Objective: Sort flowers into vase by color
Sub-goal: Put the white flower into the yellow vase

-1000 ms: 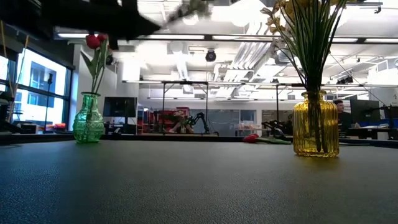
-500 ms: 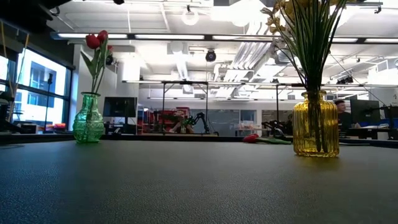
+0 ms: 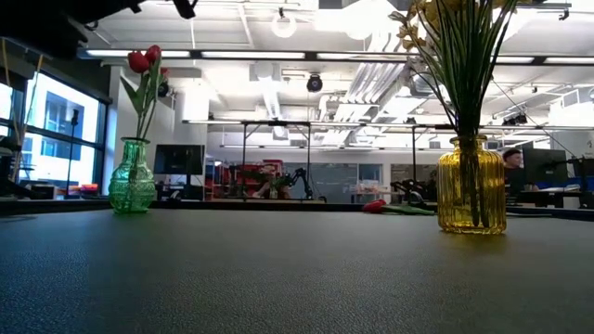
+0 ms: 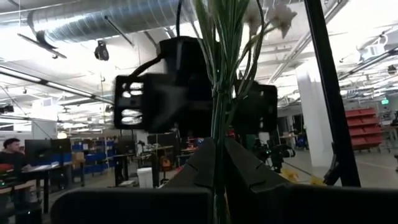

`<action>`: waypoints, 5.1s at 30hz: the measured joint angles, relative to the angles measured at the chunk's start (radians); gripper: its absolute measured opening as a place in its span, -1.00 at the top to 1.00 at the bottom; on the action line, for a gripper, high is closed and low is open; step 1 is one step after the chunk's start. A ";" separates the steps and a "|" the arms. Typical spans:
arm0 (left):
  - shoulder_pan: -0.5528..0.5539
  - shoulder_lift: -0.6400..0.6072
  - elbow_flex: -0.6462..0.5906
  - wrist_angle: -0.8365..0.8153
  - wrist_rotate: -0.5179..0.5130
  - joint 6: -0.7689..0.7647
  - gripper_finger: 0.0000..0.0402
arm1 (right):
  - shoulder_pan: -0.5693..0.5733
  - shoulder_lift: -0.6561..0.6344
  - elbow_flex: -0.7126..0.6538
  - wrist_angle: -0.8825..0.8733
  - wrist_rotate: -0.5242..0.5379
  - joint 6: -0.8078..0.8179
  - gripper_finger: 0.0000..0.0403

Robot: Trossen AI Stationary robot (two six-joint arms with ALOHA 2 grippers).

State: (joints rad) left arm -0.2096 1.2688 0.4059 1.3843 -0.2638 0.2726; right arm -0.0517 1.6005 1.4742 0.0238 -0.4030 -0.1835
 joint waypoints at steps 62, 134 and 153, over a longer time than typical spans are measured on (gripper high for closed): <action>-0.117 0.104 0.099 -0.585 -0.597 -0.081 0.13 | 0.538 -0.543 0.000 -1.527 1.207 1.186 1.00; -0.118 0.104 0.099 -0.575 -0.479 -0.194 0.13 | 0.852 -0.365 -0.549 -0.942 1.590 1.306 1.00; -0.119 0.104 0.099 -0.576 -0.442 -0.225 0.13 | 0.666 -0.364 -0.622 -0.739 1.293 1.145 1.00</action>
State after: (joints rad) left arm -0.3284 1.3724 0.5053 0.8079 -0.7059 0.0474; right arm 0.6147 1.2362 0.8522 -0.7152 0.8900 0.9611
